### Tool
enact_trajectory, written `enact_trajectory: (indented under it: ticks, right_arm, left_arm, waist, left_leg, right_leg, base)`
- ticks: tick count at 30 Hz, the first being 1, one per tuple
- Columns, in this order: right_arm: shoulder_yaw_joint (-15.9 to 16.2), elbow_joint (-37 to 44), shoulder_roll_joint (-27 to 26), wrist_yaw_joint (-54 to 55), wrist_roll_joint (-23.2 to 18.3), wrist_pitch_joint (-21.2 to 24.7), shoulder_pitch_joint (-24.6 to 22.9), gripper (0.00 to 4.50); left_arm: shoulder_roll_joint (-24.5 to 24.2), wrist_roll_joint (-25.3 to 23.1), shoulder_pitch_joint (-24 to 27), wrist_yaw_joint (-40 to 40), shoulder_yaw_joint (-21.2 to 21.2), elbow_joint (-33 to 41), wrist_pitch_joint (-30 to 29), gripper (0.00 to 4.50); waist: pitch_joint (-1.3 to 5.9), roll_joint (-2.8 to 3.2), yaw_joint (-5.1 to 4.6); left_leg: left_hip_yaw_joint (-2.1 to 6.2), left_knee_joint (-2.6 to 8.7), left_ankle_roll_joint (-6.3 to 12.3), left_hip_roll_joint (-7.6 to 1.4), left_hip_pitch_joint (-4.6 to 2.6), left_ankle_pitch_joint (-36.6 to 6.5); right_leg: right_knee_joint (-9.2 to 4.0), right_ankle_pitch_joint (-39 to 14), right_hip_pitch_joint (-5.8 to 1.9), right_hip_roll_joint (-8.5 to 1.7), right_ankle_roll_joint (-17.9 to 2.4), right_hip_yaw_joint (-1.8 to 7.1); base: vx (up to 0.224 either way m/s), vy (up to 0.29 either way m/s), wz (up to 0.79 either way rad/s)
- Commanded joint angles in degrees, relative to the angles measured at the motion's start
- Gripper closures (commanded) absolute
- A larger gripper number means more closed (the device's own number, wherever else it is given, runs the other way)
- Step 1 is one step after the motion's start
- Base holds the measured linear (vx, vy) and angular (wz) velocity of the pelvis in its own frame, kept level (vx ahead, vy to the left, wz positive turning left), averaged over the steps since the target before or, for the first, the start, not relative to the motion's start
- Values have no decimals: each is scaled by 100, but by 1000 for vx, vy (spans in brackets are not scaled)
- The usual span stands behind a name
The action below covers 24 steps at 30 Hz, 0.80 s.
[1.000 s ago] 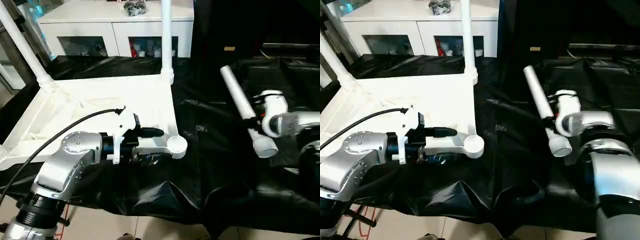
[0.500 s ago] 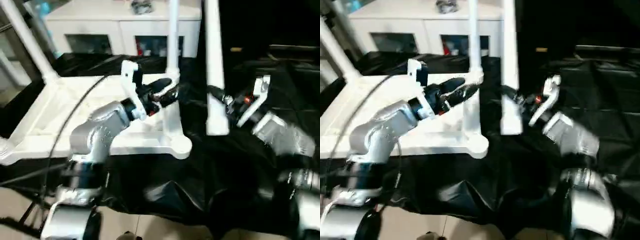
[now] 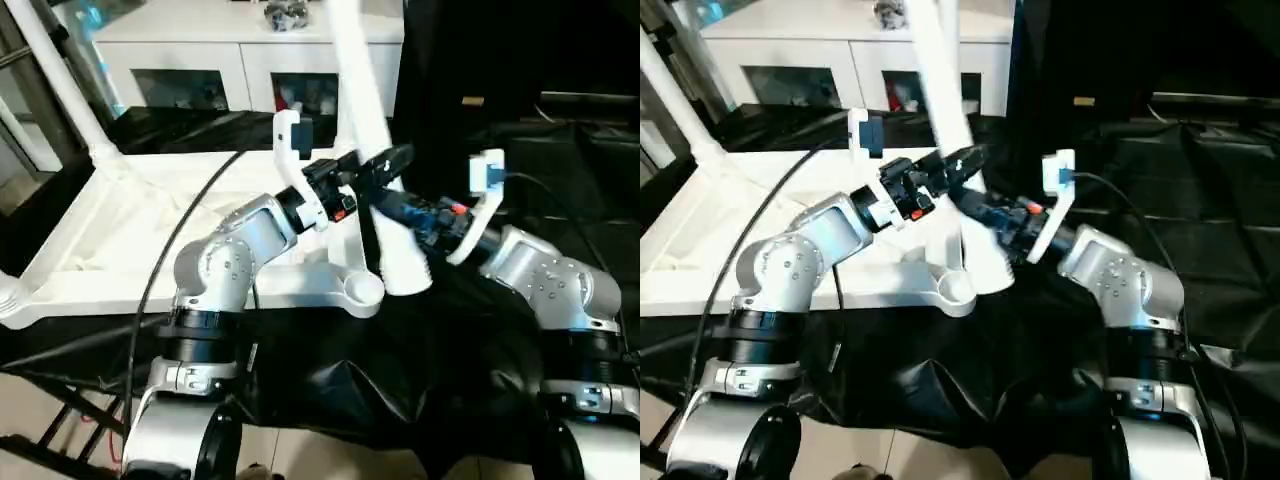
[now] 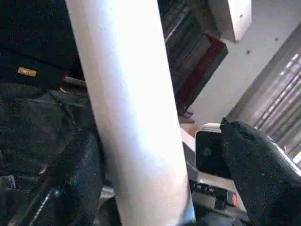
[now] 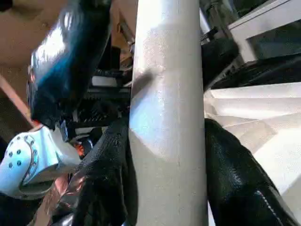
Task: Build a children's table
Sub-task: Pick table leg
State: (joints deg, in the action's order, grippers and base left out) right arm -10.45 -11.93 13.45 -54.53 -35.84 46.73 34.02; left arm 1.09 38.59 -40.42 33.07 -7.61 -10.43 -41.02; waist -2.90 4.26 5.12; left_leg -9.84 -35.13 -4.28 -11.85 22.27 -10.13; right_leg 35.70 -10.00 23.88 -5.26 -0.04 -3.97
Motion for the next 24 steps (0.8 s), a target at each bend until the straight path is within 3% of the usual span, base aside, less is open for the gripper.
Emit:
enact_trajectory:
  ticks: [1,4,5,7,8,11,14,15,16,18,23,24]
  right_arm:
    - [179,219,-129,114,21,-5,8,269]
    - [185,245,-143,141,18,-7,13,269]
    - [189,245,-154,155,-7,-4,21,269]
    - [209,238,-175,181,-23,-12,33,269]
    - [214,238,-178,185,-25,-14,33,269]
    - [284,289,-206,293,-12,-22,39,269]
    - [286,327,-219,385,-18,-28,52,269]
    - [279,340,-210,395,-37,-14,64,269]
    - [278,342,-207,397,-42,-11,66,269]
    - [283,353,-180,384,-65,11,77,269]
    - [324,341,-141,345,-109,25,136,269]
    - [342,322,-143,339,-112,17,161,269]
  left_arm:
    - [-1,114,55,-238,-147,144,-90,84]
    - [-6,70,65,-313,-173,138,-39,104]
    - [19,107,65,-358,-241,146,-4,104]
    - [42,171,57,-441,-379,150,59,125]
    - [45,182,57,-452,-399,152,67,130]
    - [72,382,69,-467,-555,178,34,158]
    - [69,414,69,-468,-586,152,15,167]
    - [57,404,73,-450,-568,134,5,191]
    - [55,403,74,-449,-565,131,2,202]
    - [44,421,84,-412,-542,158,-10,209]
    - [35,462,104,-440,-498,230,-77,252]
    - [14,428,113,-425,-443,249,-82,257]
  waist:
    - [432,-172,18]
    - [436,-178,34]
    - [433,-205,32]
    - [445,-174,38]
    - [450,-119,38]
    - [463,-104,13]
    - [465,-122,5]
    - [460,-158,7]
    - [455,-148,2]
    - [448,-202,4]
    - [438,-191,13]
    - [438,-250,17]
  left_leg:
    - [-12,380,256,-18,-36,-773]
    - [-13,383,267,-21,-42,-689]
    - [-17,386,272,-20,-36,-671]
    - [-12,389,261,-33,-46,-605]
    - [-6,387,258,-35,-54,-583]
    - [-11,374,298,-24,-52,-477]
    - [-15,374,334,-20,-53,-451]
    - [-19,385,338,-22,-56,-492]
    - [-24,383,337,-25,-58,-528]
    - [-27,391,334,-24,-51,-553]
    - [-26,396,270,-29,-58,-608]
    - [-26,399,279,-27,-48,-588]
  right_leg:
    - [-509,-1603,-346,-197,-928,155]
    - [-497,-1494,-343,-200,-945,159]
    - [-503,-1467,-346,-198,-946,160]
    - [-477,-1241,-349,-198,-1007,160]
    - [-467,-1150,-346,-198,-1037,159]
    - [-441,-721,-364,-183,-1158,158]
    - [-431,-543,-384,-179,-1235,159]
    - [-428,-615,-392,-187,-1242,161]
    - [-443,-697,-384,-190,-1222,164]
    - [-452,-801,-394,-194,-1192,166]
    - [-460,-946,-381,-198,-1135,171]
    - [-456,-940,-393,-201,-1118,172]
  base:
    - [0,0,0]
    - [0,0,0]
    - [0,0,0]
    - [0,0,0]
    - [0,0,0]
    - [0,0,0]
    - [0,0,0]
    - [0,0,0]
    - [0,0,0]
    - [0,0,0]
    - [0,0,0]
    - [0,0,0]
